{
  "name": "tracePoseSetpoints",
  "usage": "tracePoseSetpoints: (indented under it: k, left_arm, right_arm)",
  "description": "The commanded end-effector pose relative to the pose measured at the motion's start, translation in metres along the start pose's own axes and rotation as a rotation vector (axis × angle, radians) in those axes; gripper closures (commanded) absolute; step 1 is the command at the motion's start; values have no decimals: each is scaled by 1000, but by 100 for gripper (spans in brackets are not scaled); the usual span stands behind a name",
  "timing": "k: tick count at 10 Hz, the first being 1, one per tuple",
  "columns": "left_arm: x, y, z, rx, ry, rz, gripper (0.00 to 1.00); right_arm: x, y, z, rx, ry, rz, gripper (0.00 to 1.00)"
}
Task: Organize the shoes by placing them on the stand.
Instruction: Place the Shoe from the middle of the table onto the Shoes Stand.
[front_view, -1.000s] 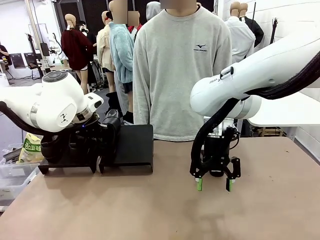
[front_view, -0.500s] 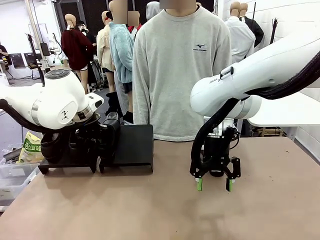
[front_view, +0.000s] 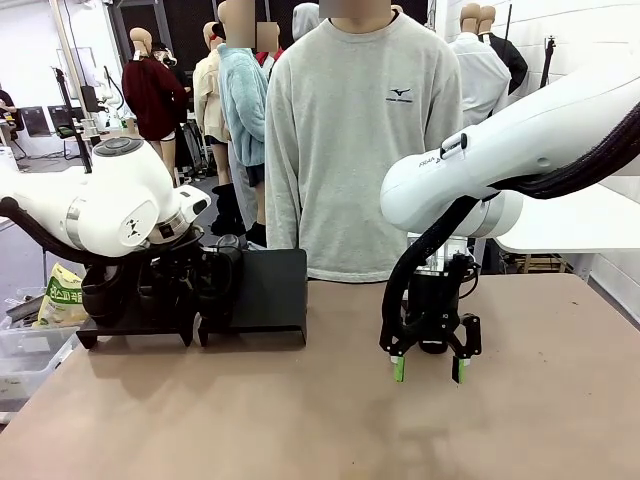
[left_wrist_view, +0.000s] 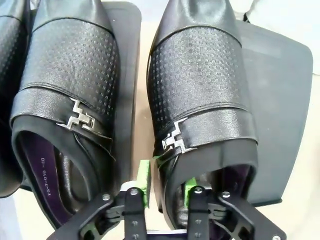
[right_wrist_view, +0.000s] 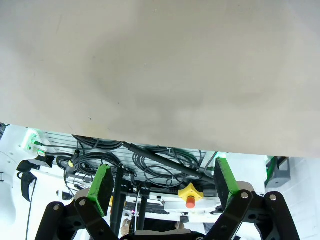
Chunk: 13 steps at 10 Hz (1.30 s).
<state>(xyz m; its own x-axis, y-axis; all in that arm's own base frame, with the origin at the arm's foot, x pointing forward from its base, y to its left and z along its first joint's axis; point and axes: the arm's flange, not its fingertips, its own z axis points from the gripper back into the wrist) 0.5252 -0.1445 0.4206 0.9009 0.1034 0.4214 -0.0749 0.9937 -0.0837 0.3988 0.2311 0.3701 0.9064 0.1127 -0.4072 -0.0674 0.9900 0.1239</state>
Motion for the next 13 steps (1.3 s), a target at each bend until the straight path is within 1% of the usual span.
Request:
tracePoseSetpoints:
  k: [1, 2, 4, 6, 7, 13]
  left_arm:
    - [5, -2, 5, -3, 11, 15, 10]
    - [5, -2, 9, -7, 4, 19, 0]
    - [2, -7, 21, -32, -6, 8, 0]
    - [4, -3, 22, -52, 34, 40, 0]
    - [3, -6, 15, -25, -13, 18, 0]
    - [3, -6, 15, -25, -13, 18, 0]
  right_arm:
    - [0, 0, 0, -10, -7, 4, 0]
    - [0, 0, 0, -10, -7, 4, 0]
    - [0, 0, 0, -10, -7, 4, 0]
    - [0, 0, 0, -10, -7, 4, 0]
    - [0, 0, 0, -10, -7, 4, 0]
    - [0, 0, 0, -10, -7, 4, 0]
